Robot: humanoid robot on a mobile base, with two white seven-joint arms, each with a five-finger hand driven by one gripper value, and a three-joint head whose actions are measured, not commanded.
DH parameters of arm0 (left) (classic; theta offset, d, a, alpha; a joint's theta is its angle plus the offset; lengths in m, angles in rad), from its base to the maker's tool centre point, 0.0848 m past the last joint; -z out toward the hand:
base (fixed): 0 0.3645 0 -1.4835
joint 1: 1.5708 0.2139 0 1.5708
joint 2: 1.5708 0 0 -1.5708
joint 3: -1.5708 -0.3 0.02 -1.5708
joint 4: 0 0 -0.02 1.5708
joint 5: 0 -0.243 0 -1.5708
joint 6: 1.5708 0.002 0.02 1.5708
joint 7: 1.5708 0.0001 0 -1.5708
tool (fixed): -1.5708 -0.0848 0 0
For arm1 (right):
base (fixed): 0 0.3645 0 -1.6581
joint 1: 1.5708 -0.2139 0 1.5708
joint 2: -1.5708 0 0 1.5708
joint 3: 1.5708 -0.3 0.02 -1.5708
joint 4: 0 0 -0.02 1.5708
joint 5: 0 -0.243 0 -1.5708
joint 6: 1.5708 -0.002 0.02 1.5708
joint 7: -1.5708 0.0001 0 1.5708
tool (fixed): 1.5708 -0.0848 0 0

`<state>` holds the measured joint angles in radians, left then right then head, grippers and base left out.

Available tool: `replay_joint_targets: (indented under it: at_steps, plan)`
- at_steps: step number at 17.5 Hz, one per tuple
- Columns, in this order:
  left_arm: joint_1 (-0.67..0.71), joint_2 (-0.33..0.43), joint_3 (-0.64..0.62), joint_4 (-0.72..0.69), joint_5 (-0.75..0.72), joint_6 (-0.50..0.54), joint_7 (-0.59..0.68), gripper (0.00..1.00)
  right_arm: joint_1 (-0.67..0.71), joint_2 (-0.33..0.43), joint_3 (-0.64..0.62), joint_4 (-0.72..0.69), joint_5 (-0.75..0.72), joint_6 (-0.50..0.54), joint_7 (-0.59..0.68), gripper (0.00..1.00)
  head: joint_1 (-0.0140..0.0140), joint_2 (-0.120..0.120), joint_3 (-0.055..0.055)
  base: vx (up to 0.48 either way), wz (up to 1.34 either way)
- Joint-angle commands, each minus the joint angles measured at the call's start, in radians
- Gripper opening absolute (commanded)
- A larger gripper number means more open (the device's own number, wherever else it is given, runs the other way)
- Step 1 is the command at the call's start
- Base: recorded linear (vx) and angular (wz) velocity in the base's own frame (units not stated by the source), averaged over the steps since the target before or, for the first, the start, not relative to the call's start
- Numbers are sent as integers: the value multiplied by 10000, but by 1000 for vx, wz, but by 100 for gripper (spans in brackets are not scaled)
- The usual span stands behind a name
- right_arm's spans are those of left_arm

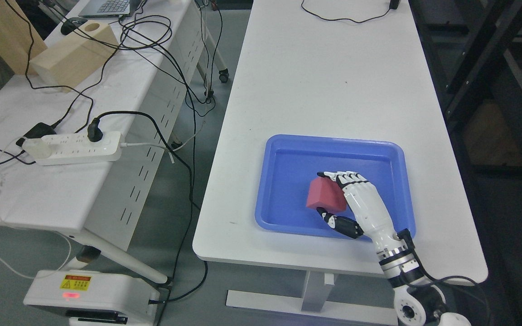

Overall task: Pick pink block from left shelf to tray
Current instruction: 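Open the right hand to release the cube and withdraw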

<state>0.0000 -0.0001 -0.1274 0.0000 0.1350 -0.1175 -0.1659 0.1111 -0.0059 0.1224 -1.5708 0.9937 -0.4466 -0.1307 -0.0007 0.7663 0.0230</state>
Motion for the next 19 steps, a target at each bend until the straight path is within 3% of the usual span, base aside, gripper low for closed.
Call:
replay_joint_targets:
  at_steps: [1, 7, 11, 14, 16, 19]
  plan:
    - [199, 175, 1, -175, 0, -6, 2, 100, -7, -217, -12, 46, -103, 216, 19, 75, 0, 0, 0, 0, 0]
    - [199, 175, 1, -175, 0, -6, 2, 100, 8, -309, -669, 31, -1664, 216, 326, 92, 0, 0, 0, 0, 0]
    - [199, 175, 1, -175, 0, -6, 2, 100, 39, -324, -1406, 1, -4925, 201, 371, 95, 0, 0, 0, 0, 0]
    - [199, 175, 1, -175, 0, -6, 2, 100, 24, -325, -1973, 16, -7719, 293, 1456, 99, 0, 0, 0, 0, 0]
    - [199, 175, 1, -175, 0, -6, 2, 100, 24, -325, -2250, 16, -8706, 476, 2301, 99, 0, 0, 0, 0, 0]
    - [199, 175, 1, -175, 0, -6, 2, 100, 39, -309, -2465, 1, -9398, 508, 2412, 99, 0, 0, 0, 0, 0]
